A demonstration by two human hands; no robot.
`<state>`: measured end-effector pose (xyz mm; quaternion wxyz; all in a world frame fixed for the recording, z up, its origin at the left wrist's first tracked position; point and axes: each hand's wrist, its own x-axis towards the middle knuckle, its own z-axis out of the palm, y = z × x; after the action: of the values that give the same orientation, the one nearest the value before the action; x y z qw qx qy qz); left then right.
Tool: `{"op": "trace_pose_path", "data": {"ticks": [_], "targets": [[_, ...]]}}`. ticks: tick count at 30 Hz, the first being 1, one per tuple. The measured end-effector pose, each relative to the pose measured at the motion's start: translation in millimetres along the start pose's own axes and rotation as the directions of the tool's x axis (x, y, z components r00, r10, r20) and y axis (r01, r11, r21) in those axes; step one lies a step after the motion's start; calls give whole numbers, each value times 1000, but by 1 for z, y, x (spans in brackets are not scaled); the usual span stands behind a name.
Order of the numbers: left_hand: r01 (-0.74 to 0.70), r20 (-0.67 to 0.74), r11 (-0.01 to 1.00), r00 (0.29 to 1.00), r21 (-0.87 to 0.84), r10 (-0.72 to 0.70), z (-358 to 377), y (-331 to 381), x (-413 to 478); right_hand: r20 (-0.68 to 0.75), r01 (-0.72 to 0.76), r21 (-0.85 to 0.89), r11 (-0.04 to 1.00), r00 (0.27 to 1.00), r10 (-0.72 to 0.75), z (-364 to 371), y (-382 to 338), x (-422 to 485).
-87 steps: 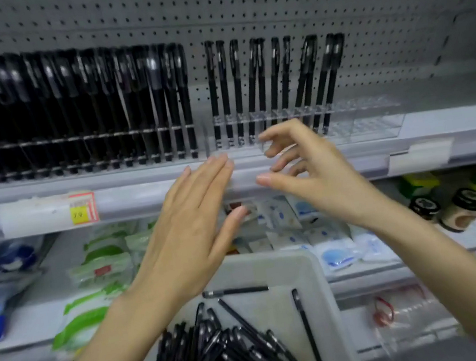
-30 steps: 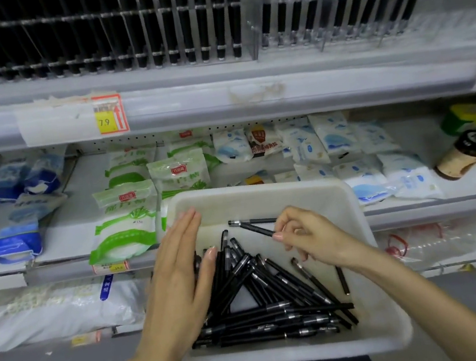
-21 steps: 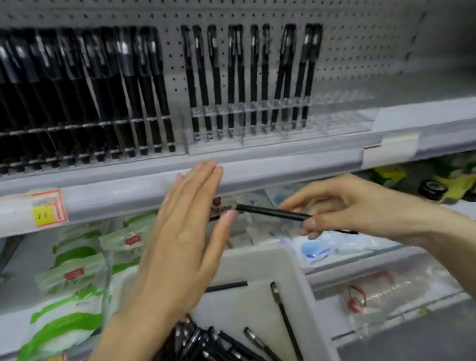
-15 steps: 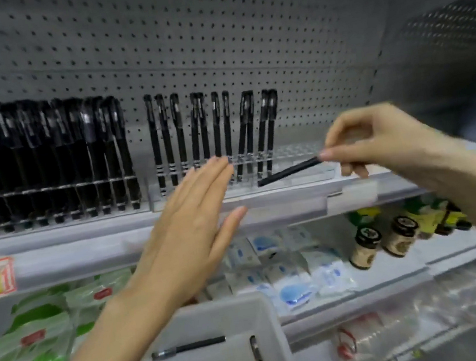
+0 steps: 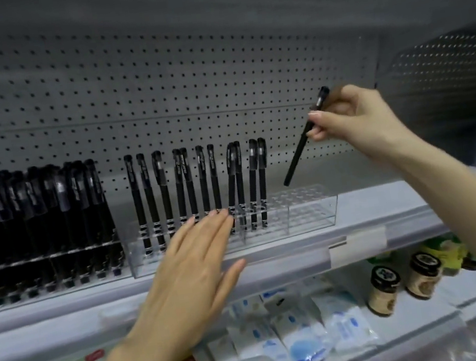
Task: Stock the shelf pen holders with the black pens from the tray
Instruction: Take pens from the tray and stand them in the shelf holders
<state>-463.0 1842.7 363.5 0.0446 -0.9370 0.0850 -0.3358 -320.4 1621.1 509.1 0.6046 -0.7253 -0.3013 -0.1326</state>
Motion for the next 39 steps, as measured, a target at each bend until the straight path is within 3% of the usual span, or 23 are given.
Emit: {"op": "trace_pose_path", "data": {"ticks": [9,20,27,30,32,34,39], "targets": [[-24,1,1000,1000,3,24,6,-3,0,94,-3,-83,997,995,11,17,21,8],[-37,-24,999,999,-3,37,11,-4,0,355,-19,-301,953,926,131,37,24,7],[-44,-23,999,999,2,44,8,-7,-2,340,-28,-447,894,919,198,31,20,3],[4,-43,999,999,-47,-6,5,-7,-10,189,-18,-551,834,971,146,32,16,-26],[40,-44,992,998,-116,-45,3,-6,-22,58,1,-504,864,998,33,43,17,-58],[76,-25,981,996,-177,-82,0,-6,-37,34,61,-446,893,998,-51,61,18,-91],[197,-16,925,977,-325,-213,-11,-13,-92,251,30,-243,970,967,33,121,26,-155]]}}
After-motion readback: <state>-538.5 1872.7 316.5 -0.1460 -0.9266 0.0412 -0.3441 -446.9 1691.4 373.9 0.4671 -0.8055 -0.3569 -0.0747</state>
